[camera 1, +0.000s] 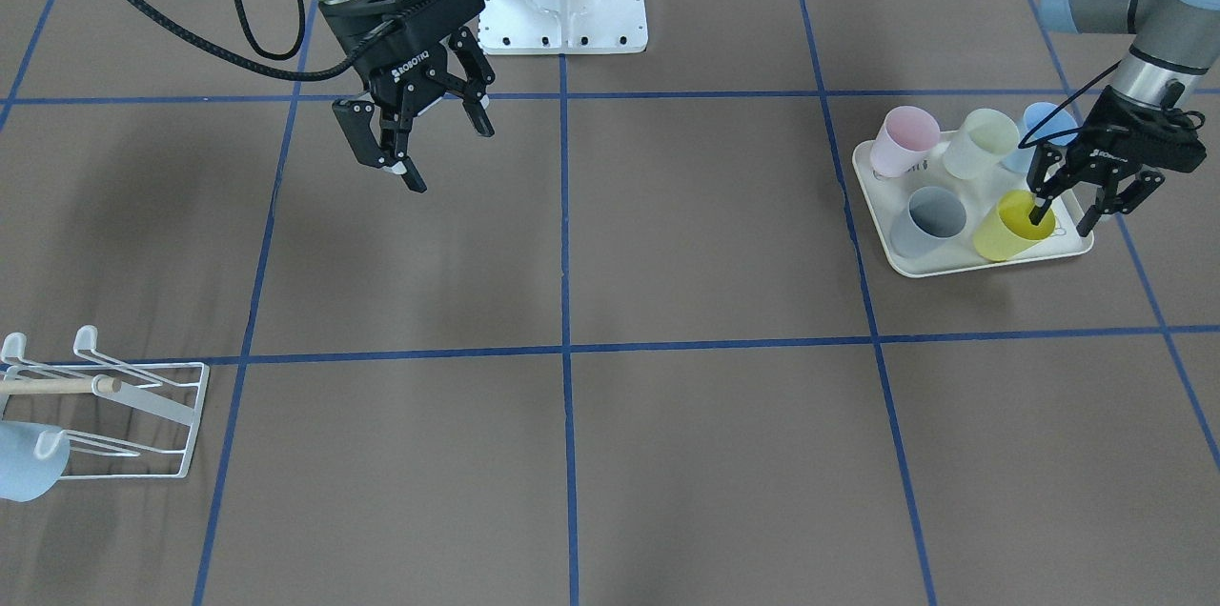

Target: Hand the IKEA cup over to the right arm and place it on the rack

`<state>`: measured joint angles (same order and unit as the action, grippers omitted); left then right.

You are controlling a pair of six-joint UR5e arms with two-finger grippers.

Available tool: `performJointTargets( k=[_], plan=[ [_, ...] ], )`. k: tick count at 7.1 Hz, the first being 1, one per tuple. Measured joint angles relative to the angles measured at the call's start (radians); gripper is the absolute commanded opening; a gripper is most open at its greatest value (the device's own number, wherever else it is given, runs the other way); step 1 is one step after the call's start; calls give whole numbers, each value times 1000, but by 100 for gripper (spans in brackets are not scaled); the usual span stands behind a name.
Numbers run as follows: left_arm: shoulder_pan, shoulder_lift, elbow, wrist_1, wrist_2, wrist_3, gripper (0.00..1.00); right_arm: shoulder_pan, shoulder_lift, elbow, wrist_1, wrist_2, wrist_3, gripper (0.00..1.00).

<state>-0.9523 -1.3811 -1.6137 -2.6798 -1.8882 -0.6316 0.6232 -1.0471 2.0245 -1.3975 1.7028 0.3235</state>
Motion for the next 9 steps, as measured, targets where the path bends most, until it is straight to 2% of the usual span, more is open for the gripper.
performJointTargets(
  k=[1,4,6,7,8,9],
  plan=[
    [0,-6,8,-3,-2,0,0,-2,0,-1,0,0,-2,99],
    [-2,-9,2,-4,-11,14,0,-19,4,-6,0,-8,-6,99],
    [-47,-7,-31,-1,-66,75,0,-58,6,-9,3,-66,-1,99],
    [-100,-6,-76,6,-129,82,0,-83,7,-16,23,-107,1,99],
    [-141,-4,-152,16,-200,37,0,-108,5,-42,89,-141,1,99],
    [-160,-11,-236,22,-254,-86,0,-127,1,-89,199,-159,1,99]
  ],
)
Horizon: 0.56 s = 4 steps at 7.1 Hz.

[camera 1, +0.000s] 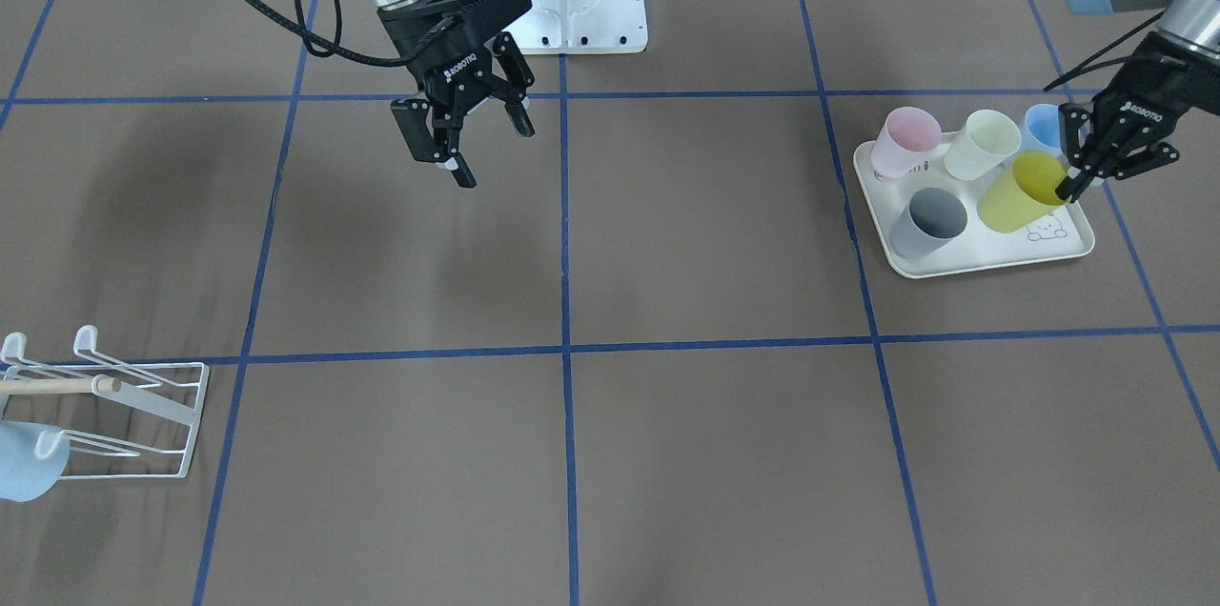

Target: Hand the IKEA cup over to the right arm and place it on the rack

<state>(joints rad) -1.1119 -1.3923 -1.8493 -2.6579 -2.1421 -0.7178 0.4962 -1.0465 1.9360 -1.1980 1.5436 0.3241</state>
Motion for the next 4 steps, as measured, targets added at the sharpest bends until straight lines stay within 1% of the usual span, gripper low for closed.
performJointTargets(
  k=[2,4],
  plan=[
    [8,-72,-129,-5,-49,-337,0,-31,-9,-106,265,-12,0,99],
    [91,-199,-187,-11,-61,-607,0,-60,-13,-185,471,-16,-2,99]
  ],
)
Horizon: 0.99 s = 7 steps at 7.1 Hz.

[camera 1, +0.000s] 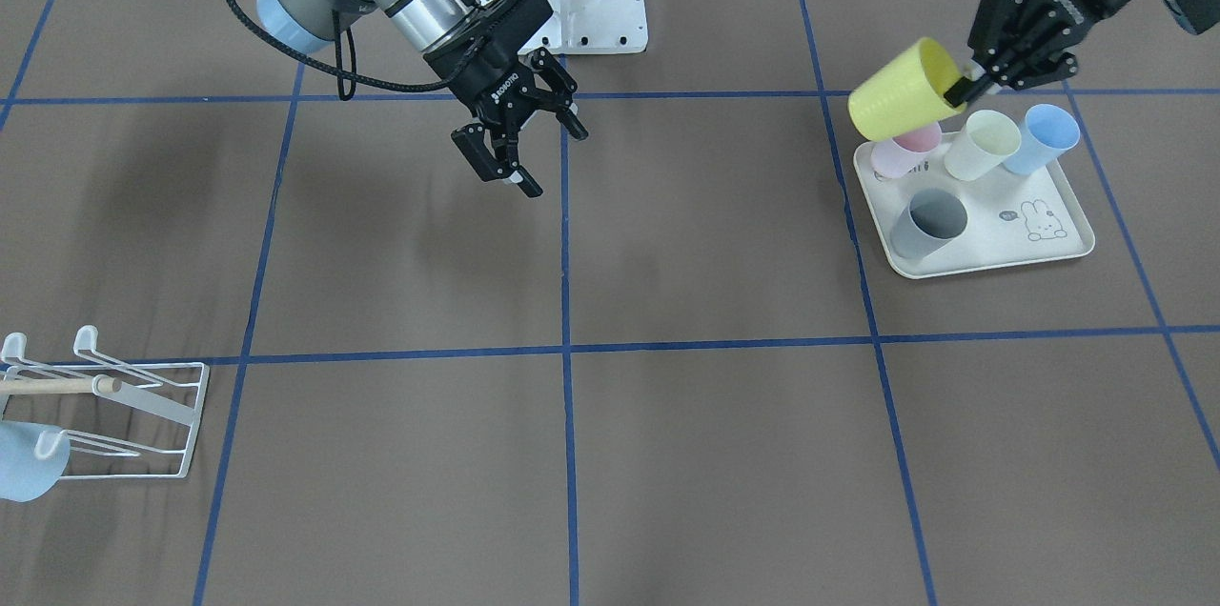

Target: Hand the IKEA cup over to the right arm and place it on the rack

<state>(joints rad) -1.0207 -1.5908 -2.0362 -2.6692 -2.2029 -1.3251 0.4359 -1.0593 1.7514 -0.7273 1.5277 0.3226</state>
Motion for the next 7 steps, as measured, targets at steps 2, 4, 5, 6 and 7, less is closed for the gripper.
performJointTargets(
  k=[2,4,5,6,7],
  plan=[
    [128,-107,-9,2,95,-136,0,-25,-11,-69,207,-8,-8,99],
    [224,-154,-7,6,190,-170,0,-33,-18,-106,340,-12,-45,99],
    [258,-169,-3,7,223,-176,0,-37,-18,-111,369,-13,-70,99],
    [288,-184,2,9,253,-178,0,-47,-19,-113,408,-14,-81,99],
    [304,-195,6,10,270,-179,0,-58,-20,-114,446,-15,-85,99]
  ],
)
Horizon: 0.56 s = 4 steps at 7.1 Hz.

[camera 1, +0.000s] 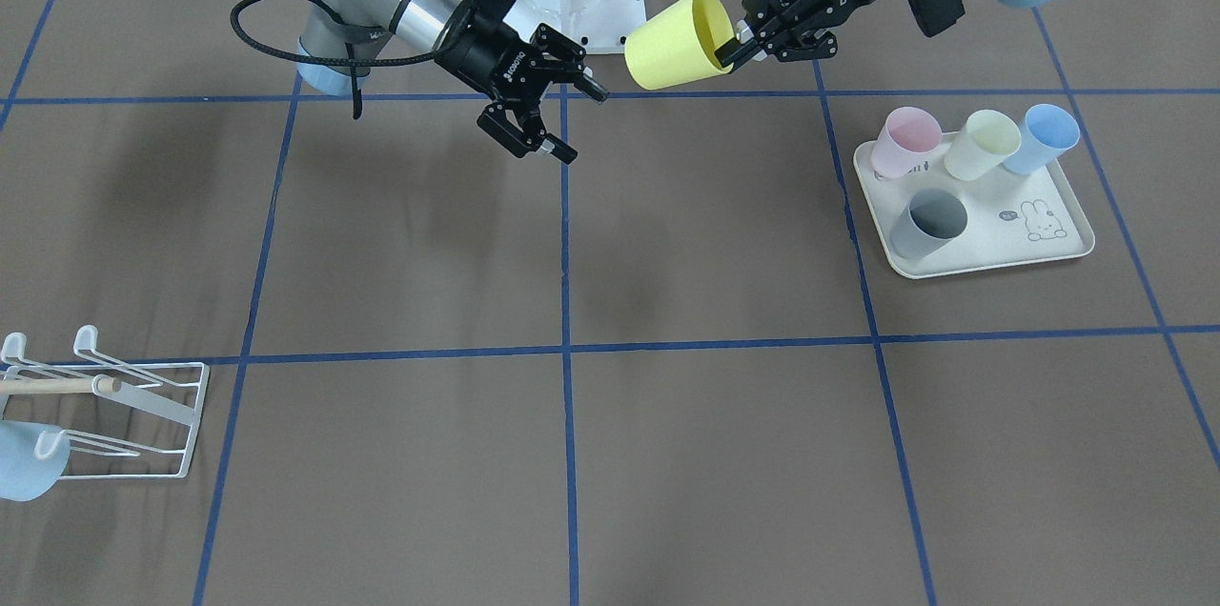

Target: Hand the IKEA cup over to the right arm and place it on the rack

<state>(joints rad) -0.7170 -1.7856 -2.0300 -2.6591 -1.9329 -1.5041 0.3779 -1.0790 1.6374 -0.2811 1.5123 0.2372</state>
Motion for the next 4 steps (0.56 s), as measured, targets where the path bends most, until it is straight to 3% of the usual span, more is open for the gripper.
performJointTargets(
  k=[4],
  plan=[
    [17,-8,4,1,11,-1,0,-23,6,1,29,0,-2,99]
  ],
)
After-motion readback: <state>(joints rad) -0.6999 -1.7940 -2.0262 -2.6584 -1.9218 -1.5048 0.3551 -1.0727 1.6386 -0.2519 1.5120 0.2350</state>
